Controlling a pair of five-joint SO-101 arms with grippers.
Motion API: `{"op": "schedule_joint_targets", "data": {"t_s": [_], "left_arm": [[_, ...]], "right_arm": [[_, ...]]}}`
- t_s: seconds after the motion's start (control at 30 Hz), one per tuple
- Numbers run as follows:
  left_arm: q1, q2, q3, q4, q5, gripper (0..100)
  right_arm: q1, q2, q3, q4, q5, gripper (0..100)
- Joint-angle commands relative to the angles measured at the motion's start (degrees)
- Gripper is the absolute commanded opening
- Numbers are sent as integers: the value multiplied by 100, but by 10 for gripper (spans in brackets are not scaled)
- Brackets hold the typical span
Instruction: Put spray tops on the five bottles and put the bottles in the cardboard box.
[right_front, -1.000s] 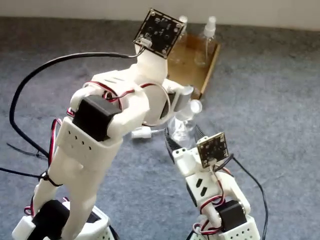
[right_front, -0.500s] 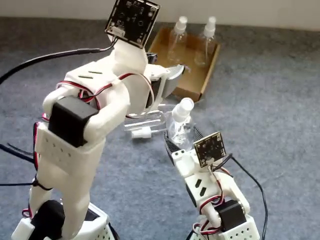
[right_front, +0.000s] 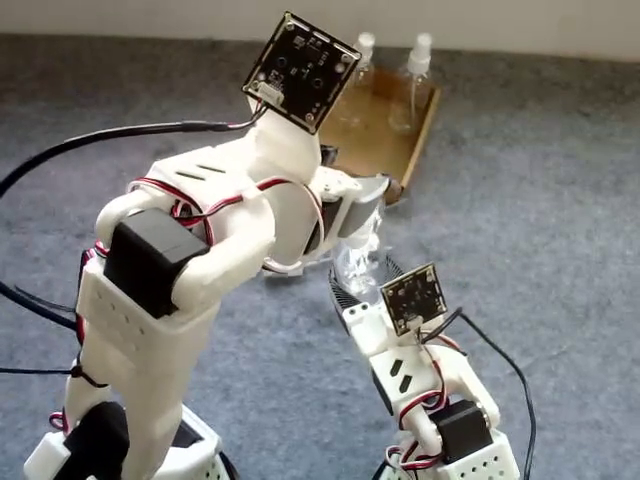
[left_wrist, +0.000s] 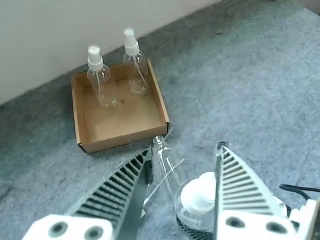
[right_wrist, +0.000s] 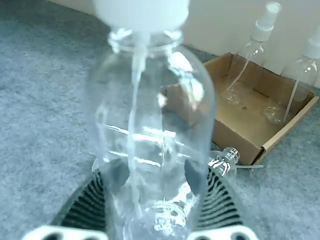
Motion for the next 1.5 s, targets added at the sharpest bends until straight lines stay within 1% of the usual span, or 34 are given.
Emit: {"op": "schedule_joint_targets", "data": {"t_s": [0.0, 0.13, 0.23, 0.47, 0.67, 0.8, 0.9, 1.17, 1.23, 1.4, 1.47], "left_arm": [[66, -127, 31, 211, -79, 193], [48, -145, 356, -70, -316, 191], [-48, -145, 549, -141, -325, 191], [-286, -180, 585, -132, -325, 192], [-286, -743, 558, -132, -316, 190], [-242, -971, 927, -132, -308, 190], [-233, -1051, 1209, -185, -308, 190], [-48, -1086, 1666, -501, -308, 190], [-40, -1086, 1763, -545, -316, 191], [418, -1095, 1807, -580, -334, 190], [462, -1059, 1815, -563, -334, 190]], "right_arm": [[-31, -13, -453, 48, 44, 5], [-48, -22, -875, 400, 26, 5], [-48, -48, -1059, 532, 26, 5], [-22, -75, -1200, 523, 18, 5], [-22, -22, -1200, 497, 18, 5], [-22, -13, -1358, 374, 18, 5], [-22, 22, -1455, 347, -149, 5], [-22, 1165, -2053, 347, -185, 5], [-48, 1262, -2202, 347, -193, 5], [-48, 1314, -2237, 338, -369, 5], [-31, 1314, -2237, 356, -360, 5]]}}
